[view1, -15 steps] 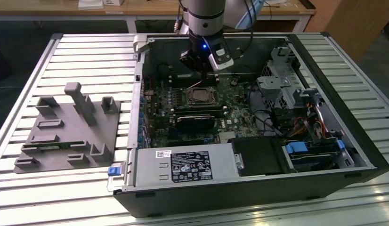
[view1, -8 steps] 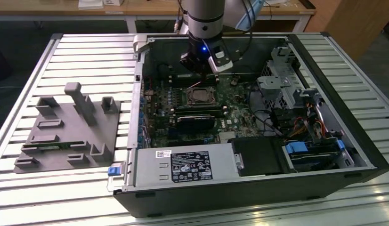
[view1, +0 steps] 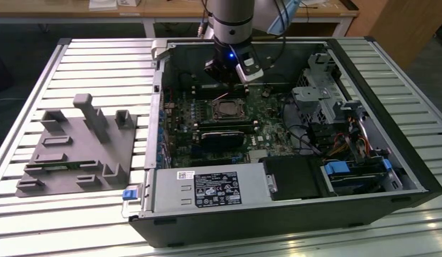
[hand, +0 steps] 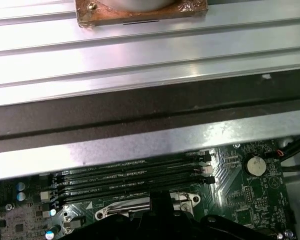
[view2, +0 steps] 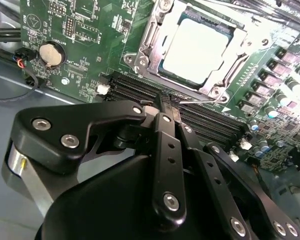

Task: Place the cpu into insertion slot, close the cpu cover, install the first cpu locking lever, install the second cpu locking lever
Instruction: 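Install the first cpu locking lever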

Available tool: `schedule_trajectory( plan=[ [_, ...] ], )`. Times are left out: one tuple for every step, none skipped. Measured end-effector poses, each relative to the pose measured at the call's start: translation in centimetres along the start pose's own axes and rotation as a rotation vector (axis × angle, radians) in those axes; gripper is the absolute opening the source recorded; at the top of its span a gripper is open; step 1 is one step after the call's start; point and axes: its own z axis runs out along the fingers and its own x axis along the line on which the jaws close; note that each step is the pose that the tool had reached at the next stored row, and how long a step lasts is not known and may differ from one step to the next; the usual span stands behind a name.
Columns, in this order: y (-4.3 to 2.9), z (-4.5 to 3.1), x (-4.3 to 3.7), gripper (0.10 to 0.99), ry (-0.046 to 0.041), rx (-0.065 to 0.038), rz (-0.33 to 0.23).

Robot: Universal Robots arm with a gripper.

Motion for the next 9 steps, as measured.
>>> schedule_trajectory(
  plan=[
    [0.02, 0.06, 0.01, 0.106, -0.0003, 0.001, 0.000],
    [0.02, 0.11, 0.01, 0.106, -0.0014, 0.002, 0.000],
    [0.01, 0.16, 0.01, 0.106, -0.0040, 0.003, -0.001],
    [0.01, 0.18, 0.02, 0.106, -0.0063, 0.003, -0.001],
    [0.01, 0.18, 0.02, 0.106, -0.0066, 0.004, -0.001],
    [0.01, 0.18, 0.02, 0.106, -0.0066, 0.004, -0.001],
    [0.01, 0.18, 0.01, 0.106, -0.0067, 0.004, -0.001],
    [0.01, 0.19, 0.02, 0.106, -0.0068, 0.004, -0.001],
    [0.01, 0.19, 0.02, 0.106, -0.0079, 0.004, -0.001]
  ],
)
